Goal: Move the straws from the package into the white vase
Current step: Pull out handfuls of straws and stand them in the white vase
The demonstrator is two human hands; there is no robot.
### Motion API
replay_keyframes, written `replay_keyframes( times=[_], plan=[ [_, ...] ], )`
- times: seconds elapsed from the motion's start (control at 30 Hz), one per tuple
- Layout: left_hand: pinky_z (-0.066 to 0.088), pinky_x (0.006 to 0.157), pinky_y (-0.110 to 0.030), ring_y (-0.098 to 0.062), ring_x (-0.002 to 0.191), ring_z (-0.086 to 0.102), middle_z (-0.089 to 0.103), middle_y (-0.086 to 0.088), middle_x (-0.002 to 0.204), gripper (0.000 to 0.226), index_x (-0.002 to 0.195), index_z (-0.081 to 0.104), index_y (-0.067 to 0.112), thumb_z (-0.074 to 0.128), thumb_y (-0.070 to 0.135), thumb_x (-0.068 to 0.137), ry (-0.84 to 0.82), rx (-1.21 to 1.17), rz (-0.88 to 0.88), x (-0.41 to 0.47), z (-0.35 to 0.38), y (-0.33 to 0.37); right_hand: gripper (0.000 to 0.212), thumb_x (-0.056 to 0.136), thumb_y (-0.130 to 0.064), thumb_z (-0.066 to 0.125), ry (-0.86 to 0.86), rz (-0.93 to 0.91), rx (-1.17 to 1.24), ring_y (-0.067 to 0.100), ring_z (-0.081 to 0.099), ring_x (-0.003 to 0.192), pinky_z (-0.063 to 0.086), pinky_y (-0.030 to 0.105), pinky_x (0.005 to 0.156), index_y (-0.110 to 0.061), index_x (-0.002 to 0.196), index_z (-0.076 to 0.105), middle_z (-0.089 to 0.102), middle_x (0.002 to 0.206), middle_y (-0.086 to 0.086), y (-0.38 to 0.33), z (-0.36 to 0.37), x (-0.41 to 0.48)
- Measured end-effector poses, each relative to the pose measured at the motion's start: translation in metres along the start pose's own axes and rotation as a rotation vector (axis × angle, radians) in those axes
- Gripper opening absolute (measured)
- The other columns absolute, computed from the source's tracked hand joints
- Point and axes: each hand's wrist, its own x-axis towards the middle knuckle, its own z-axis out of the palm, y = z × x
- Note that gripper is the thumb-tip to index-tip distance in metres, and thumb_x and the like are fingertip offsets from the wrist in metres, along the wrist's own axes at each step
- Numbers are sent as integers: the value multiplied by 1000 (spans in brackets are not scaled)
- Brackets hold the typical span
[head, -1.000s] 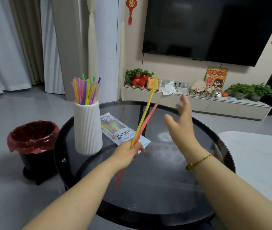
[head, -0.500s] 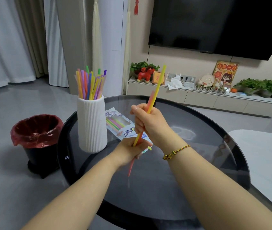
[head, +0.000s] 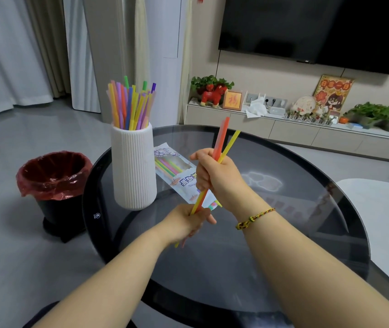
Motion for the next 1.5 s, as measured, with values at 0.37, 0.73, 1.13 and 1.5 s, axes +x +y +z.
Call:
replay_keyframes(
  times=[0.37, 0.73, 1.13, 1.5],
  plan=[
    [30, 35, -9, -1, 39, 38, 44, 13, 45, 20, 68, 58, 23, 54, 23, 87, 146, 99, 137, -10, -21, 22, 42, 87, -23, 46, 47, 4, -631, 11, 39, 38, 35, 17, 40, -15, 45, 49, 46, 51, 7, -26, 2, -2],
    [38, 74, -20, -14, 84, 48, 51, 2, 96, 34, 104, 58, 12, 59, -3, 73, 972, 83, 439, -31, -98, 45, 42, 91, -11, 42, 241, -343, -326, 2, 34, 22, 28, 9, 29, -12, 49, 41, 36, 21, -7, -101, 20, 28],
    [30, 93, -31, -12, 113, 39, 41, 11, 123, 128, 140, -11, 21, 83, 29, 54, 607, 198, 271, 14, -147, 55, 41, 92, -22, 42, 235, -459, -423, 4, 41, 31, 36, 14, 36, -18, 51, 45, 43, 45, 3, -123, 61, 67],
    [36, 54, 7, 20, 65, 53, 47, 20, 82, 56, 107, 36, 25, 69, 0, 69, 638, 27, 440, 15, -132, 70, 43, 86, -35, 54, 63, -276, -839, 38, 65, 73, 57, 48, 73, 4, 69, 59, 64, 70, 24, -108, 90, 88]
  ],
)
